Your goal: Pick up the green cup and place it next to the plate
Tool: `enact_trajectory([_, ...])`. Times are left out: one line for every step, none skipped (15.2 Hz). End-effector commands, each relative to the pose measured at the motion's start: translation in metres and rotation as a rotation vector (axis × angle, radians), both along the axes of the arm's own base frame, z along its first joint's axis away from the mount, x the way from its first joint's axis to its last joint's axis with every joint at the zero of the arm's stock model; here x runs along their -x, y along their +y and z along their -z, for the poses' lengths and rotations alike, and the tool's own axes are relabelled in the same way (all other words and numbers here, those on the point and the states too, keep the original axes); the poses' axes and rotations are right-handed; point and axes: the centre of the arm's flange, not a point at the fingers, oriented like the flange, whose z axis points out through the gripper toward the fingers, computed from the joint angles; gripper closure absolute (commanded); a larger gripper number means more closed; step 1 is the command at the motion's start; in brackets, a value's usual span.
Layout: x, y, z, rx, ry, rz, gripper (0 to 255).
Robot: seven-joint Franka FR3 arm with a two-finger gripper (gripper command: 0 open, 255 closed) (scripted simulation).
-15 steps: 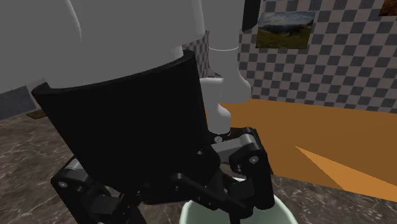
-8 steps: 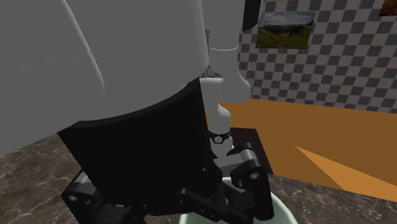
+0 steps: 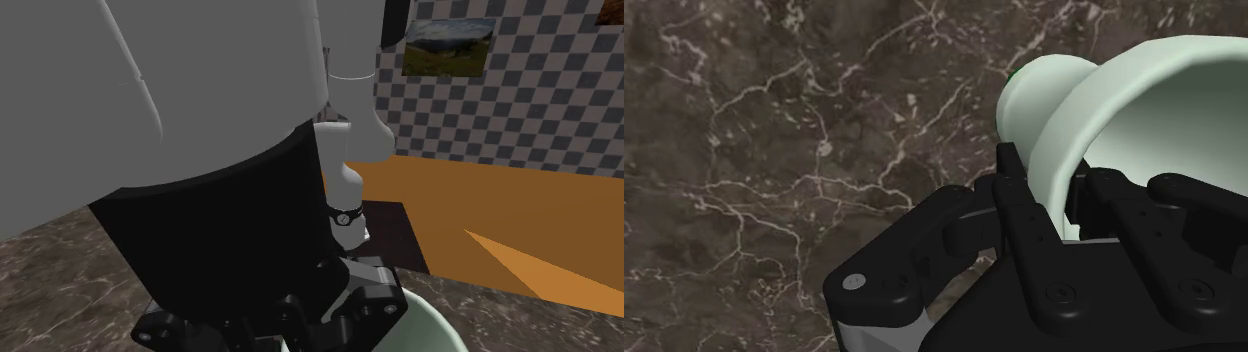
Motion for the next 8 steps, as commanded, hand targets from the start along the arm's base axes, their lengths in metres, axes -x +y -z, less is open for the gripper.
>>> enact_trajectory([0.000, 0.000, 0.001, 0.000, 0.001, 0.000, 255])
enact_trajectory([0.000, 0.000, 0.001, 0.000, 0.001, 0.000, 255])
enact_trajectory([0.000, 0.000, 0.001, 0.000, 0.001, 0.000, 255])
enact_trajectory([0.000, 0.000, 0.001, 0.000, 0.001, 0.000, 255])
enact_trajectory([0.000, 0.000, -0.005, 0.000, 0.001, 0.000, 255])
enact_trajectory([0.000, 0.000, -0.010, 0.000, 0.001, 0.000, 255])
enact_trajectory([0.000, 0.000, -0.015, 0.000, 0.001, 0.000, 255])
enact_trajectory([0.000, 0.000, -0.020, 0.000, 0.001, 0.000, 255])
